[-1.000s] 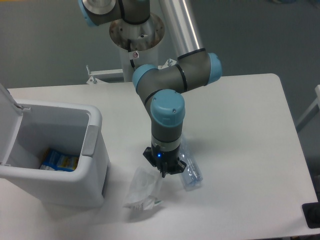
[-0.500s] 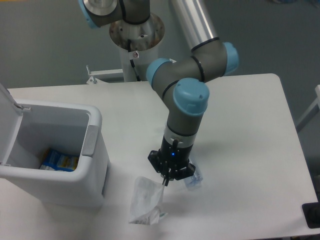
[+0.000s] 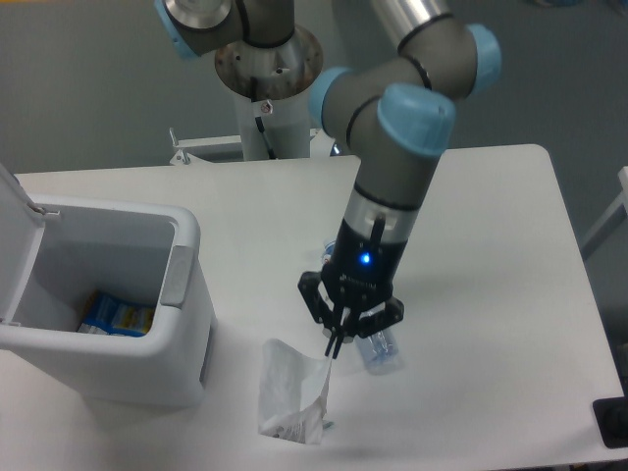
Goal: Place the trash in the trash can
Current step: 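Lift the tissue and carry it over the white trash bin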
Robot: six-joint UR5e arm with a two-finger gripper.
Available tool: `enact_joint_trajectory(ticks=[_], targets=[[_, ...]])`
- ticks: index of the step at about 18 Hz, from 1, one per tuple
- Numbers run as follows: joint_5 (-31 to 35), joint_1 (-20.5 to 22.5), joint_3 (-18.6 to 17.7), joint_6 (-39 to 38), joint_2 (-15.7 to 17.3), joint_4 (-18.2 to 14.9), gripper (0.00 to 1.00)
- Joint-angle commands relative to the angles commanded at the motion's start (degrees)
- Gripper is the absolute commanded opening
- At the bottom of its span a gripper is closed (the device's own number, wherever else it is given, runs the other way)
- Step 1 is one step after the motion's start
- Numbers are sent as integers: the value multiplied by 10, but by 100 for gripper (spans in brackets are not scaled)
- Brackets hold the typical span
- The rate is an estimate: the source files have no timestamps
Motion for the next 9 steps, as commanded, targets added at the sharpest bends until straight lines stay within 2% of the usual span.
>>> enact_joint_trajectory(ticks=[2, 5, 9], targets=[[-6, -9, -7, -18, 29, -1, 0], [-17, -36, -14, -40, 54, -1, 0], [-17, -69, -50, -43, 106, 1, 0]])
